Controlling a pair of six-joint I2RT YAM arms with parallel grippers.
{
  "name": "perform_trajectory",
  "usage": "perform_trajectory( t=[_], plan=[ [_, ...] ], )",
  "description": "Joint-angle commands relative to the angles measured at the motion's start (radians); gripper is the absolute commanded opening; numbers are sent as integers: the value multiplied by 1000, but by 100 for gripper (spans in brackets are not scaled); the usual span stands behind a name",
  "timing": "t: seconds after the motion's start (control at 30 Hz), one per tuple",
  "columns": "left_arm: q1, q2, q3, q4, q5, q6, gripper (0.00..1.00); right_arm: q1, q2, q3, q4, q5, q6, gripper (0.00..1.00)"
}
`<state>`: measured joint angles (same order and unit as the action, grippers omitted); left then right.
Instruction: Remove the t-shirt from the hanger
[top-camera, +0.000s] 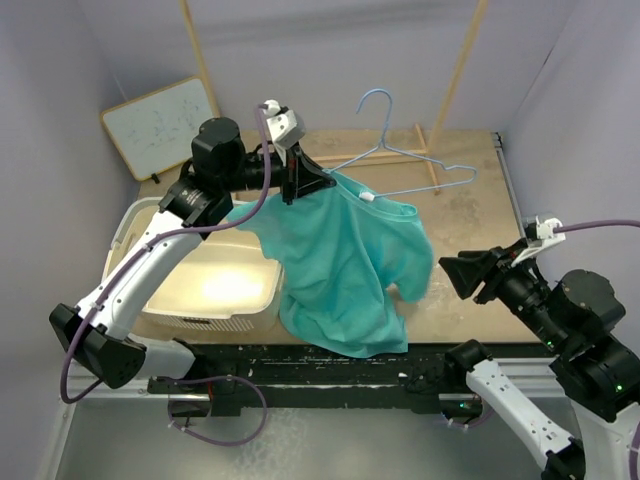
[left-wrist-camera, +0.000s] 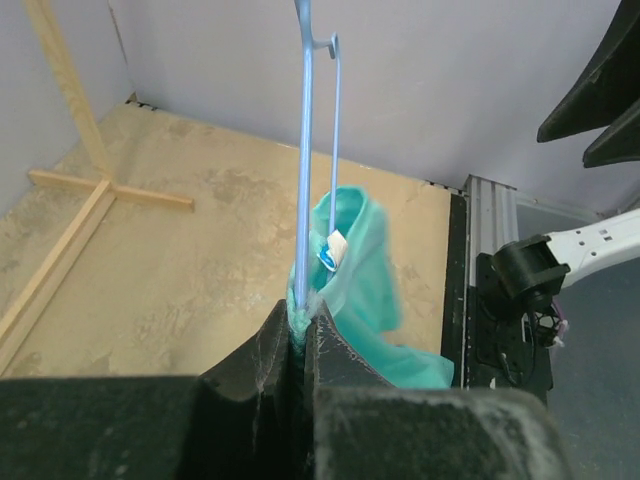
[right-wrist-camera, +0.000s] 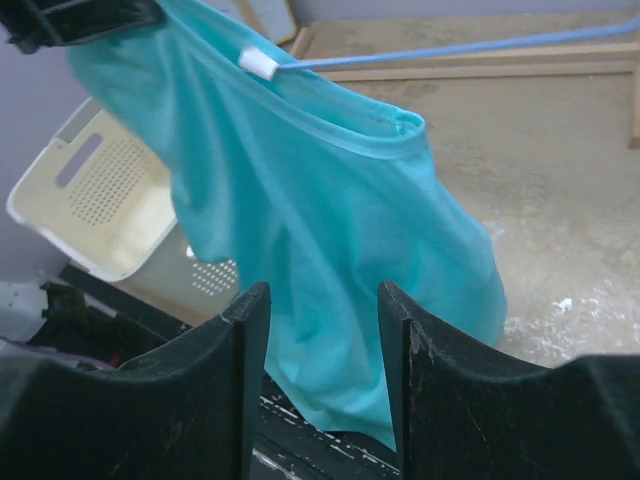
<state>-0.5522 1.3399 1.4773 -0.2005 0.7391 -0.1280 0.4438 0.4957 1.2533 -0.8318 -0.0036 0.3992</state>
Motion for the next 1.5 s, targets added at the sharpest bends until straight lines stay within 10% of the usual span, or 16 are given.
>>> perform_trajectory(
  t=[0.0,0.5,1.0,1.1,1.23,1.47],
  plan=[
    [-5,6,31,103,155,42,0,-4,-35,78,71,-170,-67,50],
    [-38,-39,-32,-171,464,194,0,-4,98,228,35,-266,-210,59],
    [-39,-76,-30,60,590,14,0,-4,65,148,-27,-341,-233,60],
    [-38,-72,-27,105,587,-17,0,-4,60,134,-33,-368,-227,46],
    [-39,-52,-21,140,567,-40,0,-4,60,130,-50,-344,-206,1],
    [-40,38,-11,317,457,-191,8,-4,42,146,-48,-200,-147,0]
  ],
)
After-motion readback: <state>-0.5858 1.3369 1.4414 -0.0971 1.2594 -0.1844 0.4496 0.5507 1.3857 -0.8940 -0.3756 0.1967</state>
